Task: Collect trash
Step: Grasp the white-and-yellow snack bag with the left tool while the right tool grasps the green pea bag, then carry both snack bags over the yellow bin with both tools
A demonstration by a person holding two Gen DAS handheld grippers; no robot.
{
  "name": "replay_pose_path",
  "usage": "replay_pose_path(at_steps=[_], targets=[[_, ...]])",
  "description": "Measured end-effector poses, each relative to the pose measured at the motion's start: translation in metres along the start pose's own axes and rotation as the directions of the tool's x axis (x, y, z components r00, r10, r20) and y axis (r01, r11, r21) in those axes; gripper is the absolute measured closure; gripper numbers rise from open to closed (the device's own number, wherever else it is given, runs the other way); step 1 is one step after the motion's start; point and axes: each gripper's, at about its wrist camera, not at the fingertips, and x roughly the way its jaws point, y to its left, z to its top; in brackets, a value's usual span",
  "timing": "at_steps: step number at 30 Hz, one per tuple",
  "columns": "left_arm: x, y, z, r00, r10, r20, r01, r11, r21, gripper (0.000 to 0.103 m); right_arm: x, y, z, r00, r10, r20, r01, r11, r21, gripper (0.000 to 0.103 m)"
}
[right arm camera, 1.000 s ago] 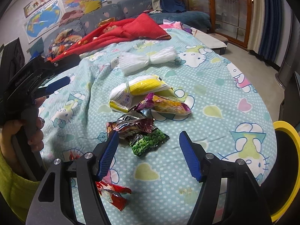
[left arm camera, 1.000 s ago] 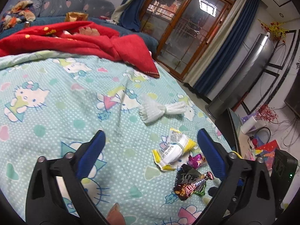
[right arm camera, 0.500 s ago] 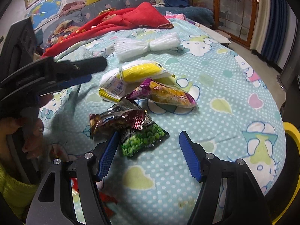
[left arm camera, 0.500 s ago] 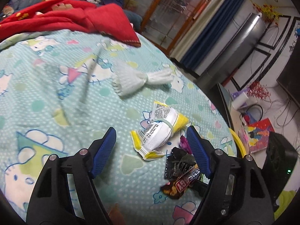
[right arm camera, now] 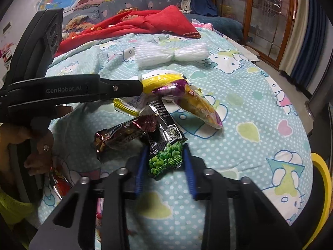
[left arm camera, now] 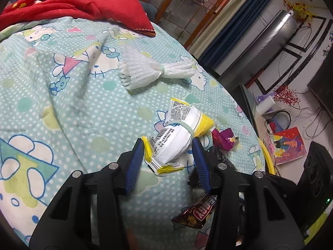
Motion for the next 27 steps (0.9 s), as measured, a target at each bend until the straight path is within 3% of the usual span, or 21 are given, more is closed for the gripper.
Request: replay_pose_path(at_steps=[4,11,27], targets=[[0.0,-0.003,-0.002,1.0,-0.015,0.0,0.015,1.0,0.006,0.074,-0.004,-0.004,-0.001,1.0,-0.005,-0.015,0.005,1.0,0.014,0.078],[-0.004,0.002,-0.006,0.998,-0.059,-0.009,0.059,0.998,-0.017,0.078,-0.015,-0.012,-0.006,0.999,-0.036,-0.02,0.037,0.999,0.026,0.078],[-0.051,0.004,0.002,0.993,-0.041,0.107,0.047,0.998,-0.05,0.079,-0.056,-0.042,-0.009,0.996,-0.078,0.033,0.074,0.99,0.117,0.078]])
